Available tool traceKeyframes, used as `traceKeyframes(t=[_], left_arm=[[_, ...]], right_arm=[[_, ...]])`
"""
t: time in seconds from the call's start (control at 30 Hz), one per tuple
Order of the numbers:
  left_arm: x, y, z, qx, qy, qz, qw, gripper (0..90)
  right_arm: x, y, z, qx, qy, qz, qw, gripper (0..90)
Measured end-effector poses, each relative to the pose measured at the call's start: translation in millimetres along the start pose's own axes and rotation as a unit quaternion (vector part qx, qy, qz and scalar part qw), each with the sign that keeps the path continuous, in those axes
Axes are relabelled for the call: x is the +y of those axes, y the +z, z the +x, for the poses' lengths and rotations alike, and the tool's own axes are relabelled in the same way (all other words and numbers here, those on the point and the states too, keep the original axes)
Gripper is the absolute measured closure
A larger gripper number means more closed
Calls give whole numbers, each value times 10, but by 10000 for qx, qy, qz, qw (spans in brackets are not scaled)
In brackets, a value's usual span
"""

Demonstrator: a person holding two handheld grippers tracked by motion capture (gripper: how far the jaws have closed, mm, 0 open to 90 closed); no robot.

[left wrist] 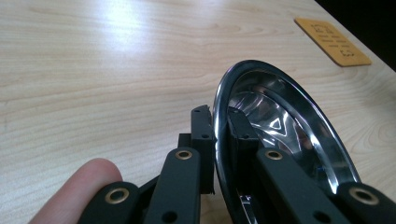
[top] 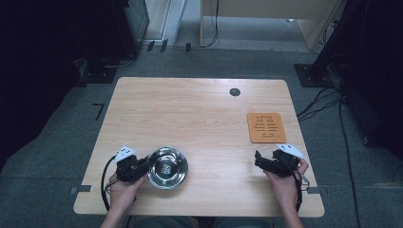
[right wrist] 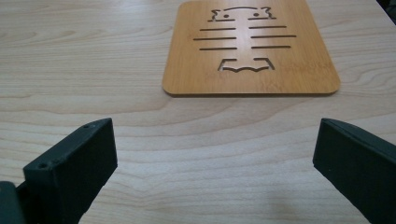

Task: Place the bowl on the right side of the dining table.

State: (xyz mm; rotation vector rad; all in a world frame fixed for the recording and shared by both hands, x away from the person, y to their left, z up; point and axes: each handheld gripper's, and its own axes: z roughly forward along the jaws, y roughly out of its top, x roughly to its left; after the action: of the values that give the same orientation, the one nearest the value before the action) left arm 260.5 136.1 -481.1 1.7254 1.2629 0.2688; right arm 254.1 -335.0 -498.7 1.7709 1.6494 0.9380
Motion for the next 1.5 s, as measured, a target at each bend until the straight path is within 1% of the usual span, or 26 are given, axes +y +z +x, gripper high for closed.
traceKeyframes(t=[0.03,0.1,0.17,0.2,0.23,0.3,0.37,0.43,0.57,0.73,0.87,0.93,0.97,1.07,1.27,1.4,1.43,1.5], left_arm=[[0,0,0,0,0,0,10000,841],[9,2,-18,-1,-16,-83,10000,841],[21,11,-30,-35,-9,-116,9999,841],[25,20,-38,-47,-18,-132,9999,841],[29,28,-47,-54,-25,-149,9999,841],[36,46,-70,-54,-17,-195,9998,841],[45,61,-96,-64,4,-240,9997,841],[60,81,-136,-89,23,-300,9995,841],[68,101,-174,-108,46,-330,9994,841],[76,128,-216,-119,81,-354,9993,841],[85,131,-240,-106,81,-433,9990,841],[88,129,-254,-89,91,-476,9988,841],[89,129,-261,-88,94,-496,9987,841],[91,132,-287,-90,99,-539,9985,841],[89,151,-350,-101,128,-613,9980,841],[80,180,-401,-115,181,-646,9977,841],[80,180,-401,-115,181,-646,9977,841],[73,193,-424,-129,197,-664,9975,841]], right_arm=[[0,-4,15,21,-9,-13,10000,0],[1,-8,32,44,-12,-22,10000,0],[0,-17,66,78,-41,-49,9999,0],[0,-22,103,133,-85,-52,9999,0],[0,-22,103,133,-85,-52,9999,0],[1,-34,164,213,-125,-58,9997,0],[1,-38,184,241,-134,-68,9996,0],[1,-56,239,318,-140,-83,9994,0],[4,-75,283,396,-157,-100,9990,0],[17,-112,359,591,-187,-106,9980,0],[20,-128,400,668,-177,-102,9976,0],[22,-139,438,761,-167,-97,9969,0],[22,-139,438,761,-167,-97,9969,0],[29,-163,488,865,-194,-90,9960,0],[31,-190,555,953,-202,-101,9952,0],[27,-224,653,1132,-211,-119,9933,0],[27,-224,653,1132,-211,-119,9933,0],[21,-239,704,1192,-241,-119,9925,0]])
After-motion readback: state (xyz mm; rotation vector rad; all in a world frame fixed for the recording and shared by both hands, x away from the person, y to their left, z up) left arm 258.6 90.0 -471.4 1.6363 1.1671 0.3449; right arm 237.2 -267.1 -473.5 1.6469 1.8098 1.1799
